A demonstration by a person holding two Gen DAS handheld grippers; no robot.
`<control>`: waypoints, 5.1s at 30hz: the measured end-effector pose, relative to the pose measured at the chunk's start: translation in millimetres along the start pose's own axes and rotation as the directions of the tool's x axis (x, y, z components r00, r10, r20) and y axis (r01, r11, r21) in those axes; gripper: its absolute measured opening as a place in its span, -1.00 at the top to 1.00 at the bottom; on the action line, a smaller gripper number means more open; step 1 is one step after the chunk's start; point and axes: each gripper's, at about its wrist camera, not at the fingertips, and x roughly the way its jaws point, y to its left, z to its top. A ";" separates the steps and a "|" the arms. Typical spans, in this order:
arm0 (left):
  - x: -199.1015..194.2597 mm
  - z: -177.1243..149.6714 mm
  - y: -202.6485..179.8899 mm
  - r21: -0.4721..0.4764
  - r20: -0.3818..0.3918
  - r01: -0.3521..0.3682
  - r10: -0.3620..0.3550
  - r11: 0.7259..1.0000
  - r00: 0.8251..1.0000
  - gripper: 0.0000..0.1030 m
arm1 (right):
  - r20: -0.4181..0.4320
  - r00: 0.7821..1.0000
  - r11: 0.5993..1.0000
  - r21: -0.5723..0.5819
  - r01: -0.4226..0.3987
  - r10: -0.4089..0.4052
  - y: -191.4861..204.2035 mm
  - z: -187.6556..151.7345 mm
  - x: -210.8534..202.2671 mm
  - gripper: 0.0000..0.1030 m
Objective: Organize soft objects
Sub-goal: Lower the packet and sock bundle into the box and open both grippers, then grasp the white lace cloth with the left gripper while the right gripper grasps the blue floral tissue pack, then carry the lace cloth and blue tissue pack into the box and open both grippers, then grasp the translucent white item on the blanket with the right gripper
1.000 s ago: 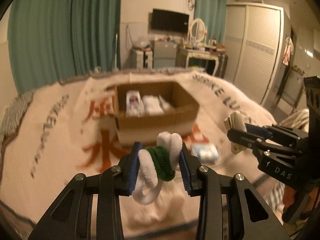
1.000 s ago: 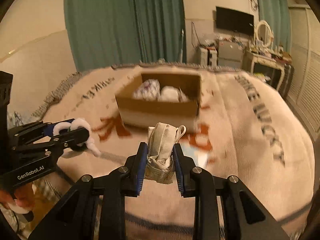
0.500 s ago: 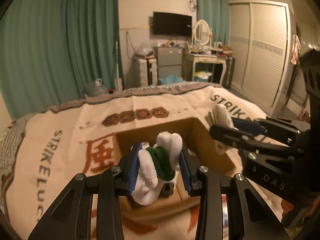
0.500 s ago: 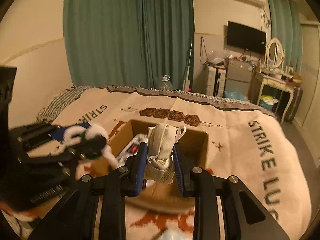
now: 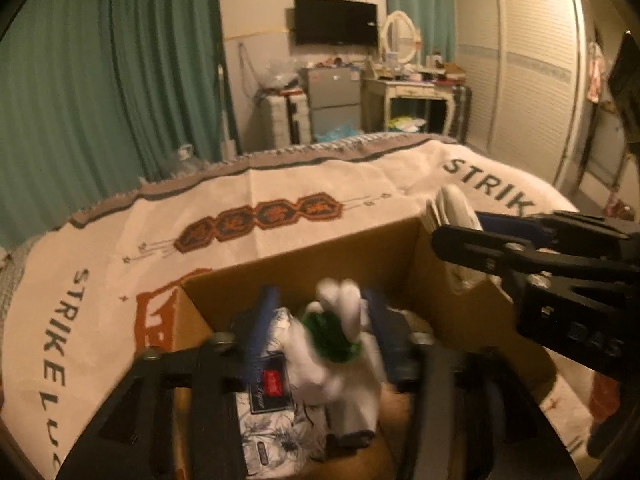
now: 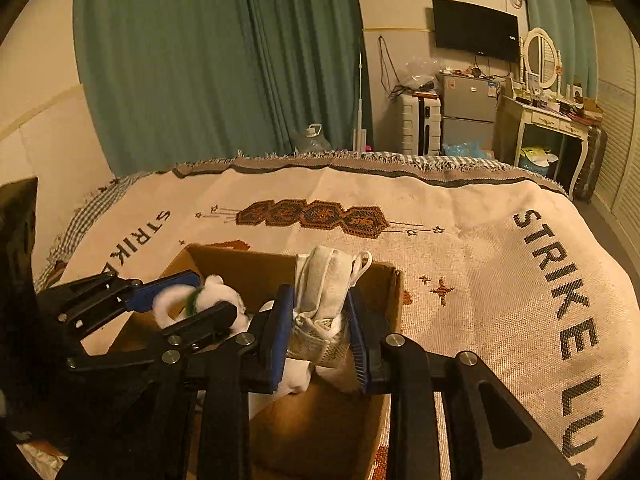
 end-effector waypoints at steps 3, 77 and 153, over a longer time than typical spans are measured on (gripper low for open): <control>-9.1 3.9 0.9 -0.016 0.033 -0.037 0.037 0.999 0.999 -0.50 | 0.005 1.000 1.000 0.013 0.020 -0.020 -2.6 0.3 -9.2 -0.22; -125.0 -236.7 -29.5 -0.221 -0.266 0.037 -0.097 0.975 0.959 0.41 | -0.207 0.974 0.990 0.086 0.112 -0.092 40.9 -211.1 -110.6 -0.53; -250.5 6.1 35.3 -0.051 0.347 -0.060 0.074 0.997 0.935 -0.82 | 0.245 0.958 0.982 -0.076 0.174 -0.151 87.3 13.1 -254.5 -1.00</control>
